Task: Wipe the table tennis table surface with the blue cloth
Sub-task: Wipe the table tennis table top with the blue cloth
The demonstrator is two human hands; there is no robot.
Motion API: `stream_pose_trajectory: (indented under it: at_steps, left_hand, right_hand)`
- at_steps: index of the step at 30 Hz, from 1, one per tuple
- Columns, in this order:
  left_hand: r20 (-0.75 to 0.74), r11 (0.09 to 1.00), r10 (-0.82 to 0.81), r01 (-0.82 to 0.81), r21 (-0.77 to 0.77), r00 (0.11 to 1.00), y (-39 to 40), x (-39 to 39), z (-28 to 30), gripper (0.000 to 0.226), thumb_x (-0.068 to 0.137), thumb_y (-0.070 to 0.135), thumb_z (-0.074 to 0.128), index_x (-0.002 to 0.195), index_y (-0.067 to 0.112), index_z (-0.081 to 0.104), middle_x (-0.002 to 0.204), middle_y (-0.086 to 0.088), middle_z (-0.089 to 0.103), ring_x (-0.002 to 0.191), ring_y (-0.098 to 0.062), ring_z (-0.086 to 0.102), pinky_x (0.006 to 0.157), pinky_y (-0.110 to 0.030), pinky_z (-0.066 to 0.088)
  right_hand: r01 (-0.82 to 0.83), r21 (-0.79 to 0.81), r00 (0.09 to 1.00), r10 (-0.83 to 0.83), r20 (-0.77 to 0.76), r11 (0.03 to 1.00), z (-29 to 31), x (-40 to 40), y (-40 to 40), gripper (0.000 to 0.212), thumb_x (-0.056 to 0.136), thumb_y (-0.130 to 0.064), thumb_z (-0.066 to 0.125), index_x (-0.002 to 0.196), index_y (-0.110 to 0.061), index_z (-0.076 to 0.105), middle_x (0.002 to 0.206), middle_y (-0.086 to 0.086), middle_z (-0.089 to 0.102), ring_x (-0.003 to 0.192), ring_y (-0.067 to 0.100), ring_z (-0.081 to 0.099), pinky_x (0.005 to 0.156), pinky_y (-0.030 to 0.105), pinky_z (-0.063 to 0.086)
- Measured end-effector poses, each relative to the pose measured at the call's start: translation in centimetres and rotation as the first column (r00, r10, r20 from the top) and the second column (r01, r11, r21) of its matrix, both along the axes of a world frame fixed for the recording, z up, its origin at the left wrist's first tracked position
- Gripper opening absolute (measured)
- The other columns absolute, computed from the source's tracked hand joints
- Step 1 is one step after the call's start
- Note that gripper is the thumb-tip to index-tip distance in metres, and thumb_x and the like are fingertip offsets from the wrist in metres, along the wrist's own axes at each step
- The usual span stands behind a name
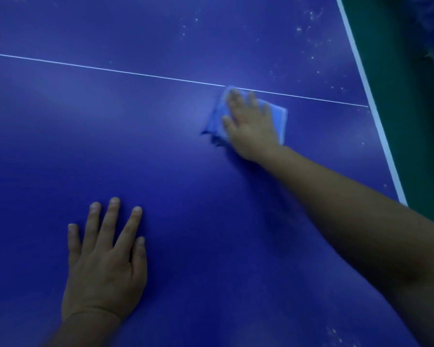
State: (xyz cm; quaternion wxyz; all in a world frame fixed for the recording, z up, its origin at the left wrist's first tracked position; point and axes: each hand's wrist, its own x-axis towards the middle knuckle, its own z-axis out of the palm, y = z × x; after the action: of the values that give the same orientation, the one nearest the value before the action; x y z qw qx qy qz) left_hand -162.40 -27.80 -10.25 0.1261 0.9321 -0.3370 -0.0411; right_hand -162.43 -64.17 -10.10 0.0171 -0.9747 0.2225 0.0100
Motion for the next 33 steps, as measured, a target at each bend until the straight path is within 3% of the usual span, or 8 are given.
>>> stream_pose_trajectory:
  at_steps: [7,12,16,18,21,25,29,33]
  left_hand:
    - [-0.029,1.0,0.0,0.001,0.023,1.0,-0.1,0.0,0.0,0.058,0.096,0.042,0.031,0.147,0.02,0.047,0.159,-0.011,0.033,0.151,-0.034,0.018,0.121,-0.048,-0.003]
    - [-0.043,0.999,0.003,-0.001,0.036,0.999,0.0,0.0,0.0,0.058,0.097,0.043,0.028,0.149,0.021,0.044,0.161,-0.011,0.031,0.151,-0.032,0.015,0.121,-0.049,-0.003]
    - [-0.035,1.0,0.001,0.0,0.027,0.999,0.0,-0.1,0.0,0.058,0.098,0.042,0.028,0.149,0.02,0.045,0.16,-0.012,0.031,0.151,-0.034,0.016,0.121,-0.055,0.002]
    - [-0.032,1.0,-0.002,0.003,0.025,0.999,0.0,-0.1,-0.1,0.058,0.098,0.042,0.028,0.149,0.02,0.045,0.16,-0.012,0.031,0.151,-0.034,0.016,0.121,-0.055,0.002]
    - [-0.029,1.0,-0.008,0.009,0.024,1.0,0.0,0.0,-0.1,0.059,0.098,0.042,0.027,0.15,0.019,0.044,0.161,-0.012,0.03,0.151,-0.035,0.016,0.121,-0.058,0.004]
    - [-0.032,1.0,0.004,-0.003,0.011,0.999,0.1,-0.1,-0.1,0.059,0.098,0.042,0.027,0.15,0.019,0.043,0.161,-0.013,0.03,0.151,-0.035,0.016,0.12,-0.059,0.005]
    - [-0.047,1.0,0.002,-0.002,0.003,0.999,0.3,0.0,-0.3,0.058,0.098,0.042,0.028,0.15,0.02,0.044,0.161,-0.012,0.029,0.152,-0.034,0.014,0.12,-0.059,0.005]
    - [-0.059,1.0,0.007,-0.006,0.009,0.998,0.2,0.0,-0.3,0.059,0.098,0.044,0.026,0.151,0.021,0.042,0.163,-0.01,0.027,0.152,-0.031,0.011,0.121,-0.053,-0.001]
  right_hand:
    - [0.74,0.106,0.67,-0.742,-0.023,0.664,1.2,-9.7,-12.4,0.063,0.103,-0.047,0.018,0.159,-0.018,0.012,0.167,-0.004,0.006,0.152,0.032,0.003,0.119,0.059,0.005]
    - [0.004,0.102,0.997,0.004,-0.076,0.995,0.5,-12.2,0.2,0.071,0.094,-0.05,0.024,0.157,-0.016,0.022,0.163,0.004,0.022,0.149,0.04,0.017,0.115,0.065,0.019]
    - [-0.706,0.146,0.678,0.721,-0.143,0.693,1.6,-20.5,6.3,0.061,0.101,-0.052,0.032,0.154,-0.021,0.033,0.163,0.002,0.023,0.151,0.037,0.014,0.119,0.058,0.009]
    - [-0.691,0.087,0.706,0.696,-0.133,0.717,1.3,-19.0,2.3,0.06,0.102,-0.054,0.025,0.152,-0.021,0.033,0.162,0.004,0.026,0.149,0.037,0.019,0.119,0.056,0.013]
    - [-0.125,0.017,0.989,0.126,-0.073,0.992,0.7,-12.3,-4.4,0.069,0.097,-0.057,0.017,0.156,-0.021,0.021,0.162,0.006,0.026,0.147,0.039,0.024,0.114,0.061,0.021]
    - [0.314,0.062,0.95,-0.313,-0.017,0.948,0.9,-6.4,-4.4,0.068,0.097,-0.053,0.02,0.158,-0.024,0.016,0.166,-0.005,0.012,0.152,0.031,0.009,0.119,0.056,0.01]
    - [-0.265,0.109,0.963,0.27,-0.027,0.958,0.7,-10.2,8.2,0.072,0.093,-0.054,0.026,0.156,-0.019,0.027,0.163,0.0,0.025,0.15,0.038,0.017,0.117,0.062,0.011]
    - [-0.742,0.134,0.655,0.753,-0.064,0.657,1.3,-17.4,9.6,0.061,0.098,-0.051,0.037,0.153,-0.024,0.034,0.161,0.0,0.029,0.15,0.034,0.018,0.119,0.058,0.009]
